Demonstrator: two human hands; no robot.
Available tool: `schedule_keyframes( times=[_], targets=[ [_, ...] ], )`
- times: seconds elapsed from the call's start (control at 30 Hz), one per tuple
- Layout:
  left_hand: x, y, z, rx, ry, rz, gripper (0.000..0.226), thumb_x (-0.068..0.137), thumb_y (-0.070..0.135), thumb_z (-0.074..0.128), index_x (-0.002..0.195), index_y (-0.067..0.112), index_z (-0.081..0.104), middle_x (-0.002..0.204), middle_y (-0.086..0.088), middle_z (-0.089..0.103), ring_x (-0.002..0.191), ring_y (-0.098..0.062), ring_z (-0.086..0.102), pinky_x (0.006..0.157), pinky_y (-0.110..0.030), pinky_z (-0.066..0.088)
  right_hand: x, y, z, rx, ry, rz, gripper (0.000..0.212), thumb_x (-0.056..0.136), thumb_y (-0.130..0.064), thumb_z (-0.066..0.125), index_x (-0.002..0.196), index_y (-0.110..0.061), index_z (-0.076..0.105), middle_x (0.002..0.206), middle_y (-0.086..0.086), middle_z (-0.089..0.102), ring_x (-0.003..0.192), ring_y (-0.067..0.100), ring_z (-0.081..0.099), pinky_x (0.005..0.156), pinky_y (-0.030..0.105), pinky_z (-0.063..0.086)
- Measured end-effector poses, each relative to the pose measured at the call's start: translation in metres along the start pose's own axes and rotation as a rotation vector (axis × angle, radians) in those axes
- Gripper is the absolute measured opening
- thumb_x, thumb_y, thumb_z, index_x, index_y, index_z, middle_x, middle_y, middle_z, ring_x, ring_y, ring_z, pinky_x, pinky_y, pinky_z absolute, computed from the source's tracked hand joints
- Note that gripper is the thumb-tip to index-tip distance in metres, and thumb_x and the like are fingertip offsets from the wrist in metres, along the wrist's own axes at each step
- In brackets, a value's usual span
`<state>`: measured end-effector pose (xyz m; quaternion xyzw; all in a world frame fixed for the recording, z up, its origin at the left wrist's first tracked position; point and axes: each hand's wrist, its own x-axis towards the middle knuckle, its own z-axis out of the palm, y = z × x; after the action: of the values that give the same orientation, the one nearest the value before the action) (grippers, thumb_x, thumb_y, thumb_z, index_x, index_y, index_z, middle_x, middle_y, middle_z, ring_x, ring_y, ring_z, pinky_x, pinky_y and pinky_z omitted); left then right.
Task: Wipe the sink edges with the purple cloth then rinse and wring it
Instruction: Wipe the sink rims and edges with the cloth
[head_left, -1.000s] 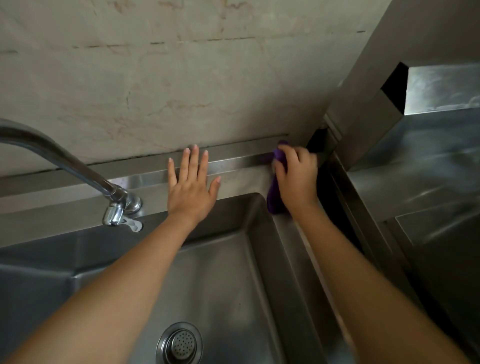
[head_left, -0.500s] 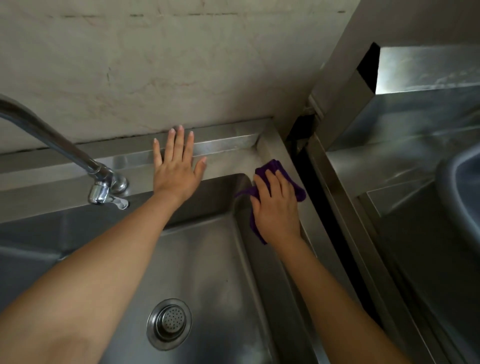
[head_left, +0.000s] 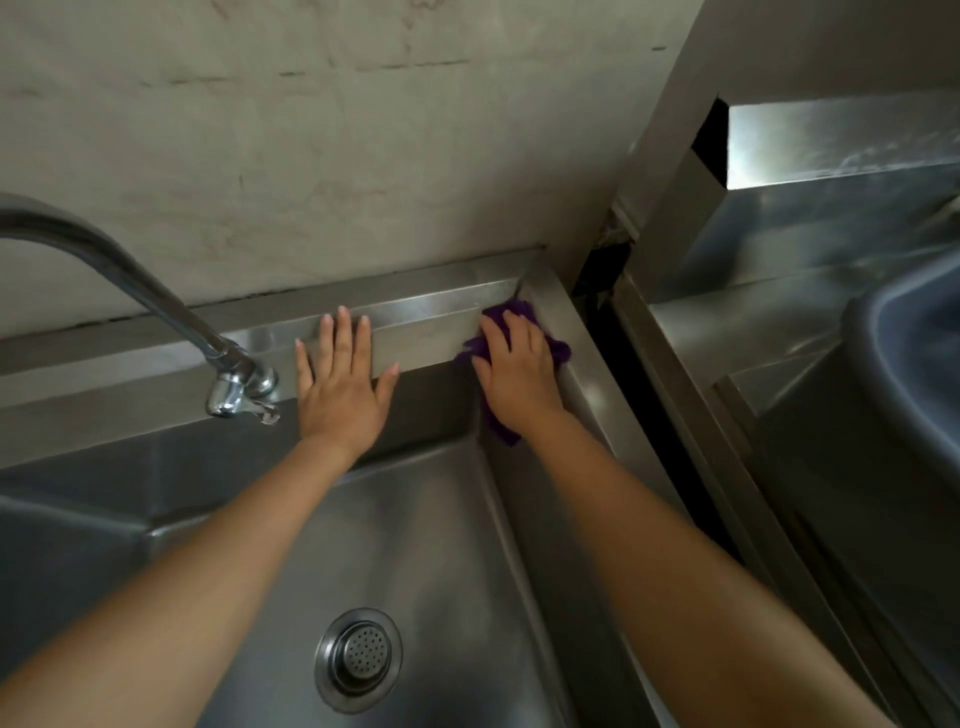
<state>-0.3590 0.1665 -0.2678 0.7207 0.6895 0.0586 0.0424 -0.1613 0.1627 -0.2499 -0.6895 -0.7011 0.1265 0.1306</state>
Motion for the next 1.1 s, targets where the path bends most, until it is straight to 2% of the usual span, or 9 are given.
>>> schedule_keyframes(
  times=[0.27, 0.33, 0.43, 0.53, 0.67, 0.77, 0.87, 1.0, 1.1],
  targets=[
    [-0.017, -0.012, -0.002, -0.032, -0.074, 0.009, 0.065, 0.096, 0.051, 0.015, 0.149, 0.017, -0.003, 0.158, -0.003, -0.012, 0.145, -0.017, -0.016, 0.117, -0.037, -0.013, 0.022, -0.016, 0.009, 0.103, 0.056, -0.02, 0.045, 0.096, -0.028, 0.043, 0.138, -0.015, 0.039, 0.147, 0.011, 0.036, 0.137, 0.031, 0.026, 0.114, 0.042, 0.02],
    [-0.035, -0.019, -0.003, -0.04, -0.042, 0.029, 0.066, 0.094, 0.053, 0.011, 0.149, 0.017, 0.002, 0.159, -0.003, -0.006, 0.145, -0.017, -0.013, 0.117, -0.035, -0.011, 0.021, -0.018, 0.008, 0.11, 0.038, -0.041, 0.043, 0.097, -0.027, 0.039, 0.139, -0.016, 0.037, 0.148, 0.009, 0.034, 0.138, 0.029, 0.023, 0.115, 0.042, 0.018],
    [-0.082, -0.047, 0.003, -0.064, 0.036, 0.059, 0.07, 0.094, 0.056, 0.008, 0.147, 0.013, 0.02, 0.157, -0.005, 0.013, 0.146, -0.018, 0.001, 0.119, -0.034, -0.001, 0.019, -0.028, 0.011, 0.122, 0.034, -0.069, 0.043, 0.098, -0.026, 0.039, 0.139, -0.015, 0.038, 0.149, 0.01, 0.033, 0.139, 0.03, 0.022, 0.115, 0.043, 0.017],
    [-0.121, -0.095, 0.007, -0.054, 0.059, -0.033, 0.068, 0.096, 0.054, 0.012, 0.145, 0.009, 0.026, 0.155, -0.008, 0.02, 0.144, -0.018, 0.008, 0.118, -0.031, -0.001, 0.016, -0.048, 0.021, 0.127, 0.041, -0.117, 0.044, 0.097, -0.026, 0.041, 0.139, -0.014, 0.039, 0.148, 0.011, 0.035, 0.138, 0.029, 0.025, 0.115, 0.042, 0.019],
    [-0.114, -0.143, -0.008, -0.006, 0.088, -0.18, 0.074, 0.092, 0.056, 0.014, 0.148, 0.008, 0.009, 0.156, -0.007, 0.004, 0.145, -0.019, -0.001, 0.117, -0.028, -0.01, 0.008, -0.097, 0.043, 0.121, 0.026, -0.259, 0.047, 0.095, -0.027, 0.046, 0.139, -0.012, 0.04, 0.145, 0.014, 0.04, 0.135, 0.033, 0.031, 0.115, 0.041, 0.021],
    [-0.095, -0.157, -0.013, 0.03, 0.064, -0.171, 0.075, 0.089, 0.056, 0.014, 0.148, 0.011, 0.004, 0.158, -0.006, 0.001, 0.144, -0.017, -0.006, 0.115, -0.027, -0.015, 0.002, -0.126, 0.052, 0.146, 0.009, -0.277, 0.047, 0.096, -0.027, 0.045, 0.14, -0.013, 0.039, 0.146, 0.012, 0.039, 0.136, 0.032, 0.029, 0.115, 0.042, 0.02],
    [-0.091, -0.159, -0.012, 0.037, 0.038, -0.143, 0.077, 0.087, 0.059, 0.01, 0.148, 0.013, -0.002, 0.158, -0.005, -0.005, 0.144, -0.017, -0.012, 0.117, -0.032, -0.013, -0.008, -0.142, 0.058, 0.148, -0.039, -0.35, 0.046, 0.096, -0.026, 0.044, 0.14, -0.017, 0.037, 0.148, 0.007, 0.036, 0.139, 0.027, 0.025, 0.116, 0.04, 0.018],
    [-0.091, -0.161, -0.011, 0.028, 0.021, -0.134, 0.078, 0.085, 0.062, 0.004, 0.146, 0.015, -0.01, 0.158, -0.005, -0.011, 0.144, -0.018, -0.016, 0.118, -0.036, -0.008, -0.013, -0.127, 0.054, 0.044, -0.084, -0.49, 0.05, 0.092, -0.024, 0.051, 0.141, -0.022, 0.036, 0.148, 0.002, 0.038, 0.138, 0.021, 0.029, 0.115, 0.035, 0.02],
    [-0.091, -0.162, -0.016, 0.012, -0.002, -0.112, 0.079, 0.086, 0.062, 0.008, 0.146, 0.013, -0.01, 0.157, -0.005, -0.014, 0.143, -0.018, -0.018, 0.117, -0.036, -0.011, -0.001, -0.098, 0.04, 0.032, -0.053, -0.398, 0.046, 0.094, -0.027, 0.048, 0.139, -0.023, 0.039, 0.146, 0.002, 0.04, 0.135, 0.022, 0.034, 0.111, 0.039, 0.028]
  ],
)
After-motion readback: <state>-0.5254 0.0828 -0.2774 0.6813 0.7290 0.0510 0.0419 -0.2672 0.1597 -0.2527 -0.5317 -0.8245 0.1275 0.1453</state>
